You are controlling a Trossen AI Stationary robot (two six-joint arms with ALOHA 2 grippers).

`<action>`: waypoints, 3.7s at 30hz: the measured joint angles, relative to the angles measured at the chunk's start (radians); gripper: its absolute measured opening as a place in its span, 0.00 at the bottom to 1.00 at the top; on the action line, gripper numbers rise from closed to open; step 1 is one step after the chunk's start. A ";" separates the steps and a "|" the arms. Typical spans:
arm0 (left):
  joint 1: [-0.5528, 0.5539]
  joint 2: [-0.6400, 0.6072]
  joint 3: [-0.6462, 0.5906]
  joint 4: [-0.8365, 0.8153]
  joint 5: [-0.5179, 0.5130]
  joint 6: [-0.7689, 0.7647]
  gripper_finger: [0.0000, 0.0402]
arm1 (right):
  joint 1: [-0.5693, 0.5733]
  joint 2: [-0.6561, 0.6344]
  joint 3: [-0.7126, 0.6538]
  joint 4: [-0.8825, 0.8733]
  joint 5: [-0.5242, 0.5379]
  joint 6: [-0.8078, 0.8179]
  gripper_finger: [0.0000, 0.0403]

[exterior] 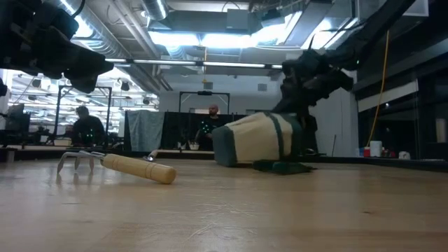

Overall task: Pick & Place Garden tools in Gardening bag
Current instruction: Prepare the white bag, then put the cutter into the white bag

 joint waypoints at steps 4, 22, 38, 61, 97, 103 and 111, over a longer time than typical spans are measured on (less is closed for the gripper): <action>0.000 0.000 0.000 0.000 -0.002 0.000 0.26 | -0.022 -0.069 0.060 -0.102 0.001 -0.078 0.00; 0.000 0.000 0.000 0.000 -0.004 0.000 0.26 | 0.015 -0.108 0.429 -0.825 0.436 -0.542 0.00; 0.000 0.000 0.000 0.001 -0.004 0.000 0.26 | 0.129 0.040 0.429 -0.789 0.454 -0.504 0.00; 0.000 0.000 0.000 0.001 -0.005 0.000 0.26 | 0.023 -0.050 0.639 -1.028 0.664 -0.585 0.00; 0.000 0.000 0.000 0.001 -0.005 0.000 0.26 | 0.277 0.147 0.656 -0.987 0.810 -0.557 0.09; 0.000 0.000 0.000 0.001 -0.004 0.000 0.26 | 0.276 0.141 0.674 -1.004 0.795 -0.557 0.25; 0.000 0.000 0.000 0.001 -0.004 0.000 0.26 | 0.278 0.141 0.749 -1.061 0.699 -0.528 0.48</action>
